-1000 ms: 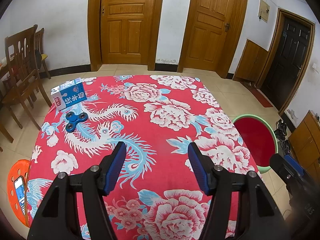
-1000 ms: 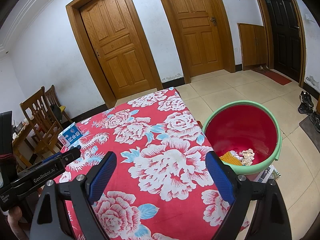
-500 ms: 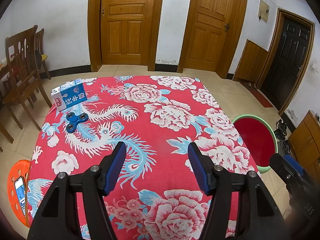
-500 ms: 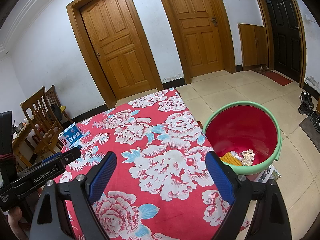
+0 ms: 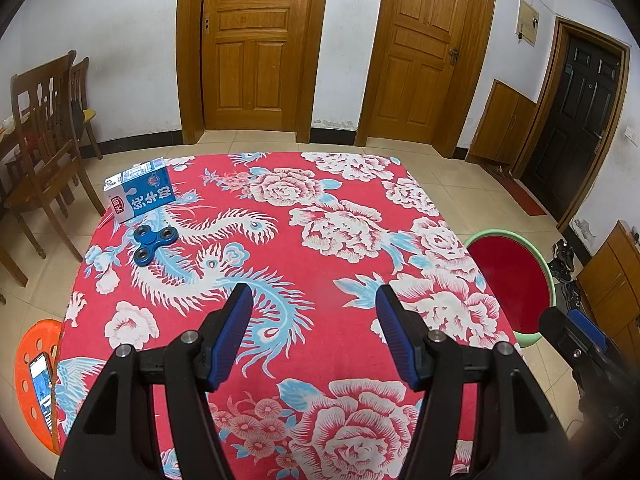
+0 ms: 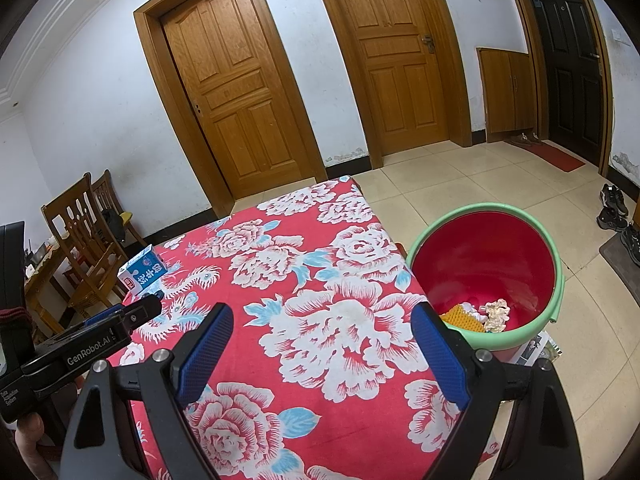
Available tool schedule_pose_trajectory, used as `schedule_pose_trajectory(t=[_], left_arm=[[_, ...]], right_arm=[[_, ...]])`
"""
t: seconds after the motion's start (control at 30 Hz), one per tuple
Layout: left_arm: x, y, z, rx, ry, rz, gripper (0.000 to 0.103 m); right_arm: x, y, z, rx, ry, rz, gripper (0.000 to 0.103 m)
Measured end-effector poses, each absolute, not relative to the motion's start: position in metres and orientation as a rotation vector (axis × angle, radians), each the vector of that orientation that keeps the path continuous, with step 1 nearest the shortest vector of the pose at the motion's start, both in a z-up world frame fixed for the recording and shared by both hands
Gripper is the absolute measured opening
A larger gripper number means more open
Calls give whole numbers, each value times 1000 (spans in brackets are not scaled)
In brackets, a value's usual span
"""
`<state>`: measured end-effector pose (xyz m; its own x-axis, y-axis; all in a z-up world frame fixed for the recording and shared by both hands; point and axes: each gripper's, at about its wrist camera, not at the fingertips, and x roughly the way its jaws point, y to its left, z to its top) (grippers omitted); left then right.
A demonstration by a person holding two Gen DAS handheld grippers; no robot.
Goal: Collect trash
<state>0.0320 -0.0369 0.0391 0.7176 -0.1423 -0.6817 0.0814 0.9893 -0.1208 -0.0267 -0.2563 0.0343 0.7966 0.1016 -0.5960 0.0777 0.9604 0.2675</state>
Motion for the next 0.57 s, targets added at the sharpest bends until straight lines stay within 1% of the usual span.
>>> schedule_pose_trajectory(t=[0.57], left_arm=[[34, -33, 42, -82, 764, -109, 64]], right_arm=[[-25, -256, 33, 287, 652, 12, 92]])
